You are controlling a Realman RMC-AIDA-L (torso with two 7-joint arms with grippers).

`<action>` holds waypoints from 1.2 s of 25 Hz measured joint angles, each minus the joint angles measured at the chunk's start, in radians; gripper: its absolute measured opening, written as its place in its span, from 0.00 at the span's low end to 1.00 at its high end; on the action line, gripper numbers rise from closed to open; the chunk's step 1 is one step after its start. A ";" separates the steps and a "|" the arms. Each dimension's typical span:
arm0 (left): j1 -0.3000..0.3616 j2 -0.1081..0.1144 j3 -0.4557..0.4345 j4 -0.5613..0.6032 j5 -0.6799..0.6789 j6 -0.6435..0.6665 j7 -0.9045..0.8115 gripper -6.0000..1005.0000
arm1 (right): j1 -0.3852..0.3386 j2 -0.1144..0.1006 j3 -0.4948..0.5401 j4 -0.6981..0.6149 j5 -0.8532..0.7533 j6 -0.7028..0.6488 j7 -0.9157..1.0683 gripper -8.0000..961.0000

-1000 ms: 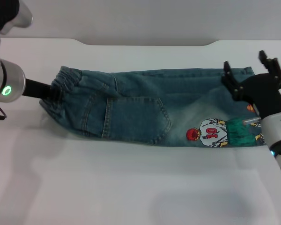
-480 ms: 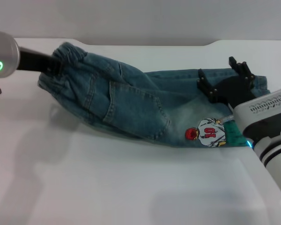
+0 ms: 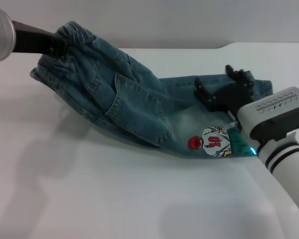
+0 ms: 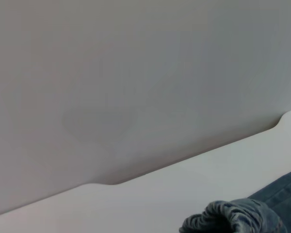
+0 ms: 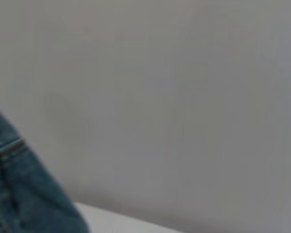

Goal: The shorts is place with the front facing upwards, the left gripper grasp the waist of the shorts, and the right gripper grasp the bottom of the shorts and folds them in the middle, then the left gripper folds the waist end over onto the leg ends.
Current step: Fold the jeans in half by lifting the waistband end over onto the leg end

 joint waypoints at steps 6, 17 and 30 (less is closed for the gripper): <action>-0.015 0.000 0.006 -0.003 -0.007 -0.006 0.000 0.06 | 0.045 0.001 -0.040 -0.018 0.000 0.045 0.049 0.86; -0.073 -0.002 0.003 -0.007 -0.087 0.011 0.035 0.06 | 0.102 0.001 -0.069 -0.006 -0.005 0.162 0.168 0.86; -0.122 -0.003 0.005 -0.011 -0.188 0.060 0.070 0.06 | 0.194 0.001 -0.134 -0.009 -0.004 0.237 0.271 0.86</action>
